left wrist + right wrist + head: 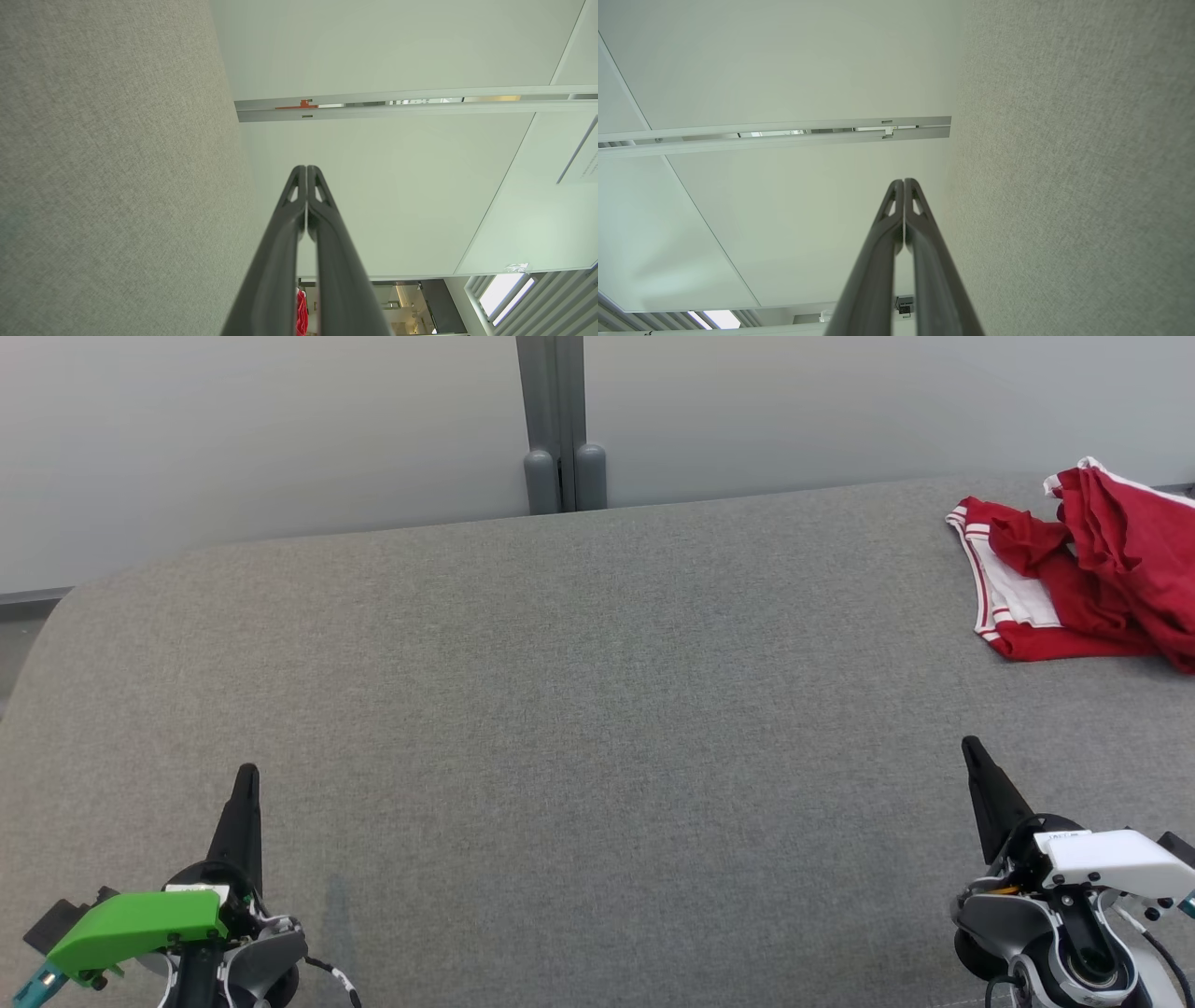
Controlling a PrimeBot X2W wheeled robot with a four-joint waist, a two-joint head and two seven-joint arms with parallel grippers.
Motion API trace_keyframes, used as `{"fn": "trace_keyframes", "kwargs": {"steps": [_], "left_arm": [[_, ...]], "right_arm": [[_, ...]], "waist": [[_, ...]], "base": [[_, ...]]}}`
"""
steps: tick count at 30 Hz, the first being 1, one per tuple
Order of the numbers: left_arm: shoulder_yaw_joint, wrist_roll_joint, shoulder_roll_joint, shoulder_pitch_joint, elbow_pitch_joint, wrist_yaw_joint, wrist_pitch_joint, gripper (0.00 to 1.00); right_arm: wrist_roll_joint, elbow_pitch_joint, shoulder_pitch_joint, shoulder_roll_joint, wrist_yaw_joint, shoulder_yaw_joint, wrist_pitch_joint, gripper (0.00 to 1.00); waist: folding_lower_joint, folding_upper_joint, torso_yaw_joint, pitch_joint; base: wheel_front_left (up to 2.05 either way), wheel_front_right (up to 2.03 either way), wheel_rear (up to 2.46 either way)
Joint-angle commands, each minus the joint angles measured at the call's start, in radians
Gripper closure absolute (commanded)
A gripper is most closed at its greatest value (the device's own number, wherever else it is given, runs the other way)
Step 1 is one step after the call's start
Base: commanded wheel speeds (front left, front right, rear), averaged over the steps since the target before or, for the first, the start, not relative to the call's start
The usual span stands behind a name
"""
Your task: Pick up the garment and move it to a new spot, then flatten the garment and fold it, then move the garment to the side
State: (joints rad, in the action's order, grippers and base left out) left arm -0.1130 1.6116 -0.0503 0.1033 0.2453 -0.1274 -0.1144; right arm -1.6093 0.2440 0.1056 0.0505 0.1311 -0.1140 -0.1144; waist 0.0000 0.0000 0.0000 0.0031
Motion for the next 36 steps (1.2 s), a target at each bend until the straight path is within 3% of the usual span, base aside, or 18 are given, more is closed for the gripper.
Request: {"fn": "trace_keyframes", "kwargs": {"steps": [1, 36], "left_arm": [[-0.003, 0.002, 0.0, 0.012, 0.001, -0.006, -0.003, 1.0], [-0.003, 0.003, 0.0, 0.011, 0.001, -0.006, -0.003, 1.0]], "right_arm": [[-0.006, 0.002, 0.006, 0.0, -0.001, -0.002, -0.003, 1.0], [-0.006, 0.002, 0.006, 0.0, -0.001, -0.002, -0.004, 1.0]], "waist": [[0.0, 0.0, 0.0, 0.0], [0.0, 0.0, 0.0, 0.0]], "base": [[0.0, 0.0, 0.0], [0.0, 0.0, 0.0]]}}
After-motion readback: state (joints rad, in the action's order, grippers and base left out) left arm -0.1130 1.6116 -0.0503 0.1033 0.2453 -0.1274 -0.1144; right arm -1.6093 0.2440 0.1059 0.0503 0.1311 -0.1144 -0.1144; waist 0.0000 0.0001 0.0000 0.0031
